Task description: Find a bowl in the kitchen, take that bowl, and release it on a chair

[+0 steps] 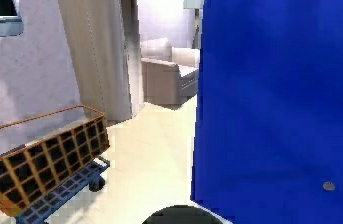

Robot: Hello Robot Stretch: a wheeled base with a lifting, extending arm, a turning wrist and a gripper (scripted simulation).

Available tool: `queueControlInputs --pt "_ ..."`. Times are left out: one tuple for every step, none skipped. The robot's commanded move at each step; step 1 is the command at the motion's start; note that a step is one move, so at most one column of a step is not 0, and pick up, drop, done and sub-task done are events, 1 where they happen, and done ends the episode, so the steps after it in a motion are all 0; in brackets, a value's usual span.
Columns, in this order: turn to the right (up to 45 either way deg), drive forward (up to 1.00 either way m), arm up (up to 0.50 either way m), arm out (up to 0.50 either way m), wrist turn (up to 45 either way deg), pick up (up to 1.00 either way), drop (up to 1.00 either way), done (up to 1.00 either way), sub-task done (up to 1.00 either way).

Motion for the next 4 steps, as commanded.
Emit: queueControlInputs --pt "-12.0 0.00 0.00 0.00 0.0 0.00 0.00 0.00 0.00" --pt "0.0 1.00 0.00 0.00 0.0 0.00 0.00 0.00 0.00" --pt "42.0 0.00 0.00 0.00 0.0 0.00 0.00 0.00 0.00" --pt "0.0 0.45 0.00 0.00 0.0 0.00 0.00 0.00 0.00"
